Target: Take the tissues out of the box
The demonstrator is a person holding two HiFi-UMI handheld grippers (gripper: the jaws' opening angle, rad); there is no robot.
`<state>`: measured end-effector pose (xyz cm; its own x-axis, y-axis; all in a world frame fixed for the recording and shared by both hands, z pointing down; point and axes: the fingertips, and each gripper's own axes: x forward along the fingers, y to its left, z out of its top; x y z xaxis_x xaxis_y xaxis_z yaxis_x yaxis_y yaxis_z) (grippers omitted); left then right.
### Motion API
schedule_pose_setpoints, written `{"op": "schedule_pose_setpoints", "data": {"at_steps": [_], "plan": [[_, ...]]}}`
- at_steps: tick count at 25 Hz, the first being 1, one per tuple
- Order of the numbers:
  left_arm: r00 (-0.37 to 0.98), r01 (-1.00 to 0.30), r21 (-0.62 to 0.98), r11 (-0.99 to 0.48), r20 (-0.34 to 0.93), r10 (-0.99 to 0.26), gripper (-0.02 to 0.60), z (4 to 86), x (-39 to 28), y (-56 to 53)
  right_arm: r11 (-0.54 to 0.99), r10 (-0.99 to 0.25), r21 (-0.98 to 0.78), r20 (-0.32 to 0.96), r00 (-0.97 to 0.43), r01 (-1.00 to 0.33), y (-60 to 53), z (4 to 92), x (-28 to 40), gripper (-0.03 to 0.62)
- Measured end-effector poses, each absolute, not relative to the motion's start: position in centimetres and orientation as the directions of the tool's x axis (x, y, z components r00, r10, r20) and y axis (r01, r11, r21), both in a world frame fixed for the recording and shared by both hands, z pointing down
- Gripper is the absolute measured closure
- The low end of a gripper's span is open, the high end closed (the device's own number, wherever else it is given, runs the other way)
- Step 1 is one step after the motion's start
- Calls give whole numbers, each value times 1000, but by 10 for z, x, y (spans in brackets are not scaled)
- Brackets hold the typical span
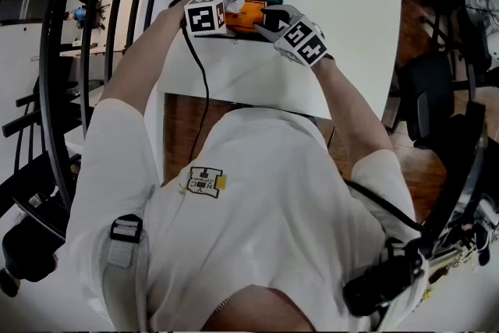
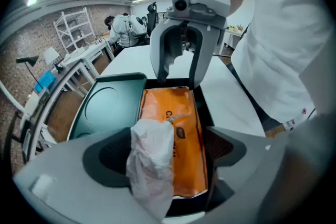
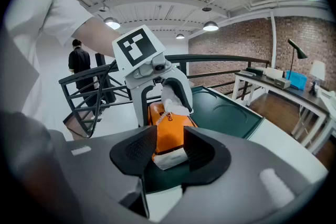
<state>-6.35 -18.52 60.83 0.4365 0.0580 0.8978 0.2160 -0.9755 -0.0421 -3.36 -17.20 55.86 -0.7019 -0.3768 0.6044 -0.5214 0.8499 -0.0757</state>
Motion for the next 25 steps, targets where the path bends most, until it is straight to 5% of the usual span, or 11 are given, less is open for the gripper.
{"op": "schedule_pose_setpoints", "data": {"at_steps": [5,25], "plan": [[470,218,-116,-969,883,0,240,606,-59,-194,850,-368,-76,621,-692,-521,-175,567,-33,444],[514,238,-331,-913,841,-170,425,551,-60,-172,870,-395,-22,566,-724,-492,-161,529,-42,461]]}}
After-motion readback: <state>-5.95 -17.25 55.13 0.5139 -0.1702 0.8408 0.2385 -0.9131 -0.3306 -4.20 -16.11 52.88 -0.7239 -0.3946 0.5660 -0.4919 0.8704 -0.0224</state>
